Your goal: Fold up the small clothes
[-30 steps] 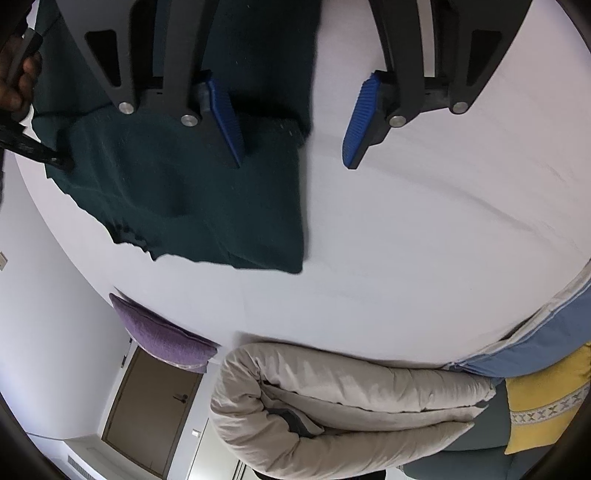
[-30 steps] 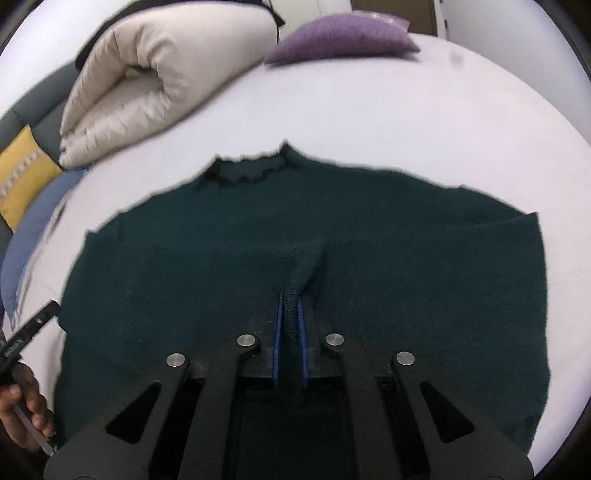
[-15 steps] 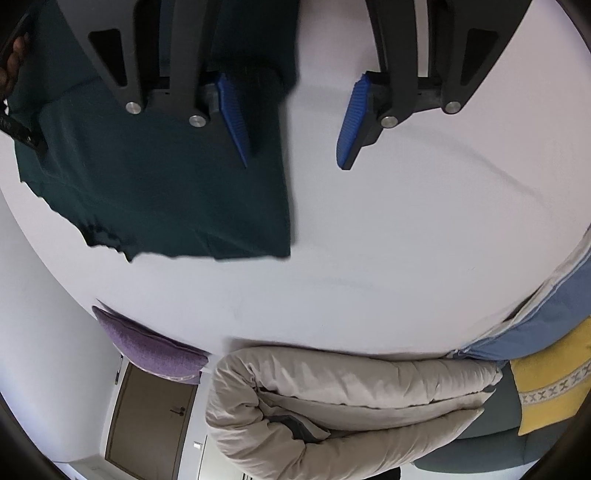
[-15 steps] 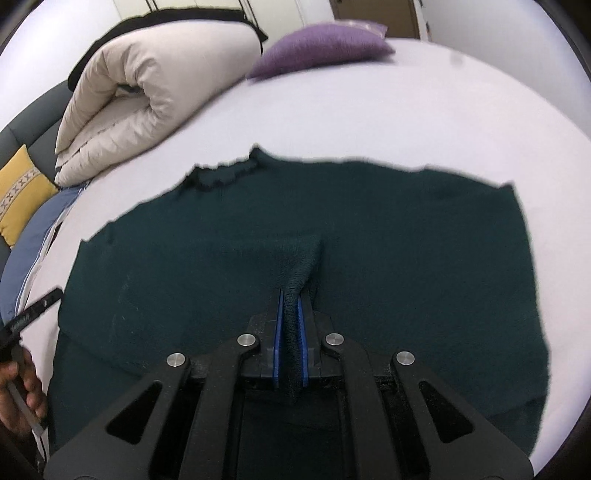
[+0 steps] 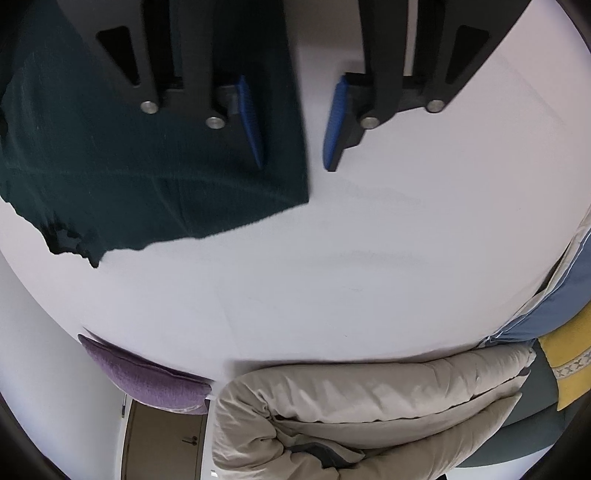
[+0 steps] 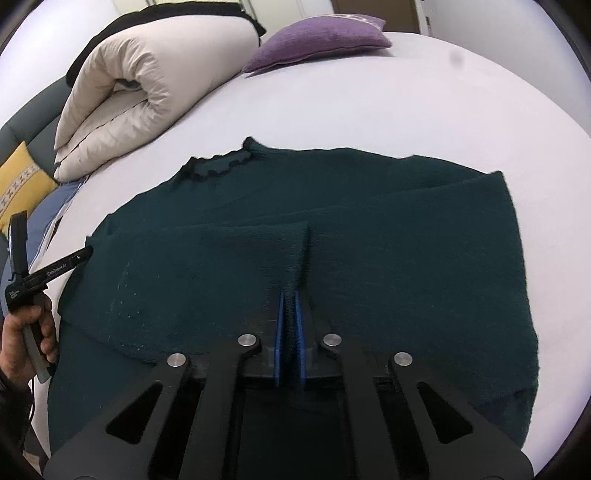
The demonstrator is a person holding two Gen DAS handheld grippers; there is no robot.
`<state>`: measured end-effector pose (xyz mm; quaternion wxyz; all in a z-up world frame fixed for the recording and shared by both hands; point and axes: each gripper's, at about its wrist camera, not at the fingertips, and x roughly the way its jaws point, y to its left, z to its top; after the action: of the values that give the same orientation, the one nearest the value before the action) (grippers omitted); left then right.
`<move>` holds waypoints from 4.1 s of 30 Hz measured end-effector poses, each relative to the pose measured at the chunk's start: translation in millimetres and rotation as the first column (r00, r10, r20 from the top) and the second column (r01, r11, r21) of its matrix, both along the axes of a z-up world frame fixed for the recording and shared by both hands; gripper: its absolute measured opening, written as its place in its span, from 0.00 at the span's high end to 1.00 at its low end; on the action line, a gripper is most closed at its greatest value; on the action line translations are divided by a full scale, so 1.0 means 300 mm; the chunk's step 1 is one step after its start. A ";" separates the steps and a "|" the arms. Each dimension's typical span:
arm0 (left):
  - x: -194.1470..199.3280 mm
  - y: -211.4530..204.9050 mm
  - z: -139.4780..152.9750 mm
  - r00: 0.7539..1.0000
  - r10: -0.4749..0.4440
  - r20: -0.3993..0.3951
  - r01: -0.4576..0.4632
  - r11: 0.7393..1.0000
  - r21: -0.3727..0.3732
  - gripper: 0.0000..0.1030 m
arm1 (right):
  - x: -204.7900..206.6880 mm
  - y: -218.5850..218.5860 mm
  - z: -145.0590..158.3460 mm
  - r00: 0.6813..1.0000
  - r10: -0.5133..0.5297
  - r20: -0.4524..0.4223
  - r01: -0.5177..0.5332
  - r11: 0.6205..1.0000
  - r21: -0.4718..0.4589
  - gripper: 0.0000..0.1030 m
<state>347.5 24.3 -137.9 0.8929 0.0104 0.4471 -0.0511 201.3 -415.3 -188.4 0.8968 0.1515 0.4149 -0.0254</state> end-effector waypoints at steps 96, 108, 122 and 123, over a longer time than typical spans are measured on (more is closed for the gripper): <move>-1.180 0.368 -0.049 0.906 -0.219 -0.361 -0.028 0.822 -0.568 0.93 | -1.396 -0.296 -0.160 0.980 -0.097 -0.172 0.180 0.803 0.569 0.52; -1.188 0.398 -0.058 0.907 -0.222 -0.357 -0.026 0.819 -0.574 0.93 | -1.322 -0.246 -0.197 0.978 -0.024 -0.206 0.143 0.798 0.585 0.79; -1.216 0.440 -0.019 0.928 -0.192 -0.319 -0.023 0.825 -0.564 0.94 | -1.340 -0.247 -0.137 0.987 -0.087 -0.131 0.146 0.819 0.555 0.95; -1.217 0.444 -0.018 0.929 -0.192 -0.318 -0.023 0.825 -0.565 0.94 | -1.340 -0.251 -0.136 0.988 -0.087 -0.131 0.146 0.818 0.556 0.95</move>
<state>-17.7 157.5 -143.2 0.7557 -0.2406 0.5677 -0.2207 -200.8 -490.7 -229.2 0.7870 0.4330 0.4380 0.0358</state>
